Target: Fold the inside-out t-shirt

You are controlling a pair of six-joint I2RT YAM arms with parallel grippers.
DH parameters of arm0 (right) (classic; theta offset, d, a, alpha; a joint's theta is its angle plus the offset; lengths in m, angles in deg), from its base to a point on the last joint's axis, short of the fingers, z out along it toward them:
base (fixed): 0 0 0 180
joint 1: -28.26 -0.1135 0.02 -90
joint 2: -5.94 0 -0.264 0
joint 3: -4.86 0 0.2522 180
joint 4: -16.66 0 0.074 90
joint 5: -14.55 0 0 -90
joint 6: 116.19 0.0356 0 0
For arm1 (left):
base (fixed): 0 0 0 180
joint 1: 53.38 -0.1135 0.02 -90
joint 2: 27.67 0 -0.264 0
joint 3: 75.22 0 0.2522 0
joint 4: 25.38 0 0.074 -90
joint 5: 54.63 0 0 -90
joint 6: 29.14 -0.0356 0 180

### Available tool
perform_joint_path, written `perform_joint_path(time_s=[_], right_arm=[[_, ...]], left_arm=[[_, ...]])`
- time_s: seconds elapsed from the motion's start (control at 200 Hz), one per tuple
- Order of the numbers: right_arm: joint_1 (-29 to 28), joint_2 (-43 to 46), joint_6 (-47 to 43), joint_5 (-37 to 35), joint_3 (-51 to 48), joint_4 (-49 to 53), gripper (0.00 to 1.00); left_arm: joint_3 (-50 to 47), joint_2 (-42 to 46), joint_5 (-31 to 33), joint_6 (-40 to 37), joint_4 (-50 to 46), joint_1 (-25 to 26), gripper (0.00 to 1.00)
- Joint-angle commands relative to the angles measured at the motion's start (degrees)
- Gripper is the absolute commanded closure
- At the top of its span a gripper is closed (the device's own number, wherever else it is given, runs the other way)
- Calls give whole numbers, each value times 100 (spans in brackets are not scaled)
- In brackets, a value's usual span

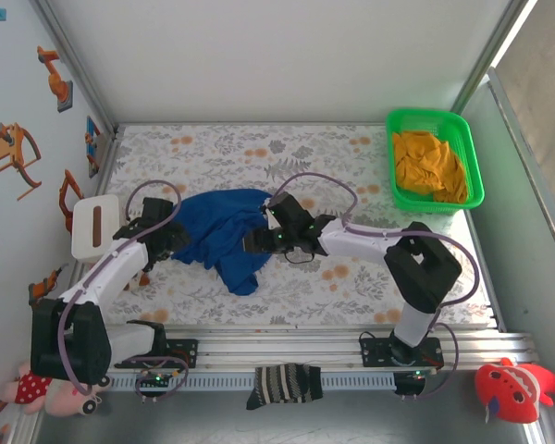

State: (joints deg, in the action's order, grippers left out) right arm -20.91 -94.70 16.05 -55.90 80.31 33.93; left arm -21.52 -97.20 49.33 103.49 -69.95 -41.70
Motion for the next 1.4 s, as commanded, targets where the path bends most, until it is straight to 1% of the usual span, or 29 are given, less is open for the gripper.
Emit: perform_joint_path(time_s=[0.0, 0.15, 0.265, 0.345, 0.436, 0.491, 0.571, 0.596, 0.626, 0.651, 0.691, 0.716, 0.741, 0.771, 0.836, 0.916, 1.057, 1.197, 1.287, 1.397], right_arm=[[-49, -67, 141, -153, 317, -345, 44], [-49, -182, 261, -241, 295, -507, 44], [-48, -310, 346, -226, 309, -630, 44], [-51, -397, 364, -199, 361, -659, 45], [-49, -467, 361, -206, 413, -650, 47], [-45, -504, 389, -224, 414, -663, 51], [-38, -535, 421, -225, 389, -706, 54], [-40, -536, 426, -232, 372, -725, 58], [-38, -536, 432, -220, 357, -762, 65], [-32, -531, 433, -189, 345, -794, 77], [-8, -535, 422, -90, 338, -829, 91], [30, -527, 408, 26, 343, -846, 100], [78, -502, 393, 147, 334, -867, 100], [156, -450, 395, 262, 315, -888, 100], [396, -211, 321, 413, 289, -814, 100], [807, 248, -35, 413, 482, -270, 100], [1716, 1027, -819, 264, 1310, 1057, 100], [2476, 1411, -1330, 178, 2336, 2060, 100], [2752, 1575, -1543, 75, 2722, 2403, 100], [2935, 1706, -1778, -137, 2893, 2690, 100]], left_arm=[[-16, -263, -335, 184, 261, -85, 14], [-122, -520, -244, 302, 428, -106, 22], [-204, -764, -227, 368, 594, -122, 24], [-214, -966, -218, 394, 733, -124, 28], [-165, -1238, -242, 380, 916, -131, 32], [-94, -1411, -253, 365, 1004, -131, 33], [34, -1641, -323, 287, 1111, -131, 39], [78, -1710, -363, 273, 1142, -131, 43], [130, -1786, -400, 259, 1163, -131, 49], [176, -1838, -427, 256, 1173, -131, 56], [238, -1899, -482, 262, 1171, -131, 68], [298, -1908, -513, 252, 1142, -131, 79], [373, -1892, -544, 227, 1109, -131, 90], [471, -1845, -576, 190, 1032, -132, 100], [785, -1619, -599, 97, 732, -131, 100], [1321, -1158, -610, -47, 330, -140, 100], [2583, -409, -898, -85, -158, -253, 100], [3718, -72, -1130, -11, -333, -301, 100], [4089, 53, -1224, 94, -331, -318, 100], [4138, 199, -1351, 235, -236, -340, 100]])
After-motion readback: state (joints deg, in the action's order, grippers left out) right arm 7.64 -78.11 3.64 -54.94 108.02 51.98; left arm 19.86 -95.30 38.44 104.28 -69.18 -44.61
